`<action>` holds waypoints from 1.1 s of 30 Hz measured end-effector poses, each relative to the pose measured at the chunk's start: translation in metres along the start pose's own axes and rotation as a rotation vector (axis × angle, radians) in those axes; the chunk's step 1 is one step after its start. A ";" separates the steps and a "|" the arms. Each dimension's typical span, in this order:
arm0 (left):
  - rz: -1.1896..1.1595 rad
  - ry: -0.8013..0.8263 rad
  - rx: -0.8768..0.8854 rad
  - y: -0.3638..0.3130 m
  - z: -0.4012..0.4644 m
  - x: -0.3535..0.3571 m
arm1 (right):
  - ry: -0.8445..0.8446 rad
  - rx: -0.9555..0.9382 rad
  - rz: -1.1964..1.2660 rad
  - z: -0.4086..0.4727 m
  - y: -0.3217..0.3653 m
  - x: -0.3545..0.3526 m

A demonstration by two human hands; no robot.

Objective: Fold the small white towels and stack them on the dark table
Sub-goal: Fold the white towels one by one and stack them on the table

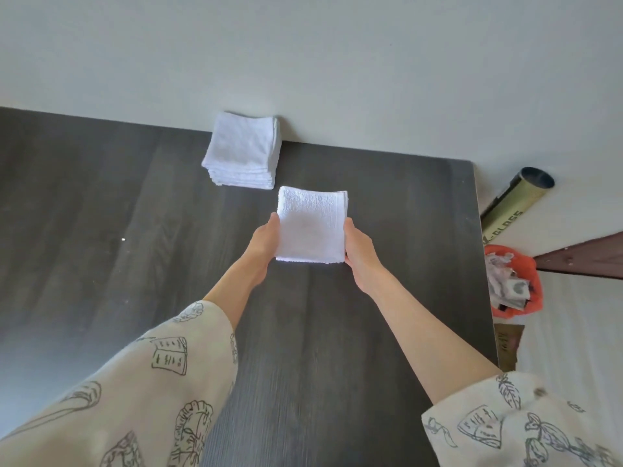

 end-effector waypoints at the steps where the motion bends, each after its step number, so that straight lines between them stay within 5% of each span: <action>1: 0.015 0.013 0.001 -0.008 0.009 0.001 | -0.011 -0.001 0.006 0.005 0.008 0.001; 9: -0.058 0.058 0.001 -0.037 0.057 -0.001 | -0.129 -0.025 0.049 0.033 0.052 0.002; 14: -0.396 -0.236 -0.064 -0.004 0.026 -0.020 | -0.262 0.079 0.146 0.022 0.028 -0.004; 18: -0.637 -0.073 -0.270 0.022 0.005 -0.003 | -0.169 0.126 0.423 0.015 0.012 0.013; 24: -0.824 0.015 -0.276 -0.007 0.011 0.009 | -0.073 0.154 0.829 0.016 0.033 0.025; 33: -0.814 0.088 -0.258 -0.049 0.032 0.016 | -0.051 0.119 0.922 0.035 0.064 0.029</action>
Point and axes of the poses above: each hand's wrist, its own z-axis towards the middle knuckle, its own x-axis out of the palm, y = z × x, the point moved 6 cm from there along z, towards the middle knuckle, and after that the axes turned 9 degrees about -z, right-handed, at the moved point
